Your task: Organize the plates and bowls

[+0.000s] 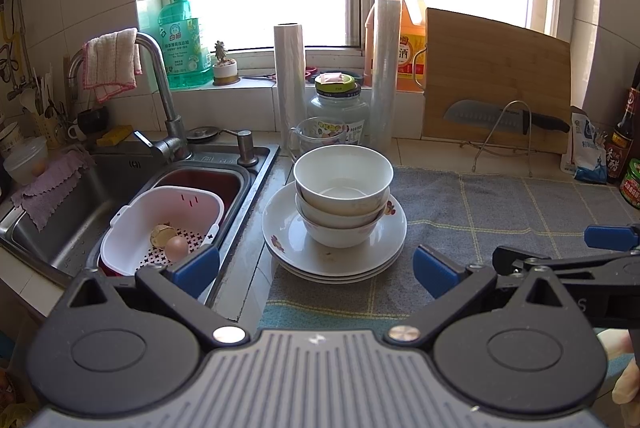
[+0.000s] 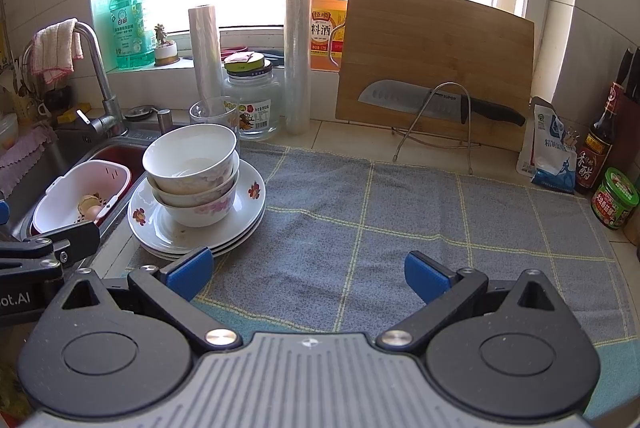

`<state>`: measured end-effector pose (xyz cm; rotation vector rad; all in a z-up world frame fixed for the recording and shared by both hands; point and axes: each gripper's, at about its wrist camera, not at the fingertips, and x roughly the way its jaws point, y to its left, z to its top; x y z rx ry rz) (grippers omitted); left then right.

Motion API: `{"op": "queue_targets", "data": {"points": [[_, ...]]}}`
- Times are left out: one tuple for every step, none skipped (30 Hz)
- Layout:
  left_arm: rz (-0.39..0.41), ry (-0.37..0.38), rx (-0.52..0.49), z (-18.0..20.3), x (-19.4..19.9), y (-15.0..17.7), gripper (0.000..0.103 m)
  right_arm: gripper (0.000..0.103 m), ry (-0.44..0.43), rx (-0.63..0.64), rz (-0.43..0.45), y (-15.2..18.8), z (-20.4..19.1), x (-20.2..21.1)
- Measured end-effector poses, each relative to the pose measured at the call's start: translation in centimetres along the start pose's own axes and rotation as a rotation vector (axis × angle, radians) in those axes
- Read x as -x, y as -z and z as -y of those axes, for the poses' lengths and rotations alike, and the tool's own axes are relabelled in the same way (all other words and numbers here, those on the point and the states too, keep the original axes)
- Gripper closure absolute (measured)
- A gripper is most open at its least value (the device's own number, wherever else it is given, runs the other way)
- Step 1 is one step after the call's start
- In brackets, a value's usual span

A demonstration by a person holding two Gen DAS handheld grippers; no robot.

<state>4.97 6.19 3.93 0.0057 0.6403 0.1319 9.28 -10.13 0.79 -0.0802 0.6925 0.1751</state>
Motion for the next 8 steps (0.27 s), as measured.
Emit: {"op": "queue_targets", "data": {"points": [[0.000, -0.001, 0.000, 0.07, 0.02, -0.02, 0.001, 0.000, 0.001, 0.000, 0.000, -0.02, 0.03, 0.00], [0.000, -0.002, 0.000, 0.06, 0.03, -0.02, 0.001, 0.000, 0.000, 0.001, 0.000, -0.01, 0.06, 0.00], [0.000, -0.001, 0.000, 0.07, 0.03, -0.01, 0.001, 0.000, 0.000, 0.000, 0.000, 0.00, 0.07, 0.01], [0.000, -0.001, 0.000, 0.05, 0.04, -0.02, 0.001, 0.000, 0.000, -0.001, 0.001, -0.01, 0.10, 0.01], [0.000, -0.001, 0.000, 0.05, 0.04, -0.03, 0.001, 0.000, 0.000, 0.000, 0.001, -0.03, 0.14, -0.01], [0.000, -0.001, 0.000, 0.07, 0.03, -0.02, 0.001, 0.000, 0.000, 0.000, 0.001, -0.03, 0.15, -0.01], [-0.001, -0.001, 0.001, 0.06, 0.04, -0.02, 0.001, 0.000, 0.000, 0.000, 0.002, -0.02, 0.14, 0.00], [-0.001, 0.000, 0.002, 0.04, 0.06, -0.02, 0.001, 0.000, 0.000, -0.001, 0.004, -0.03, 0.18, 0.00]]}}
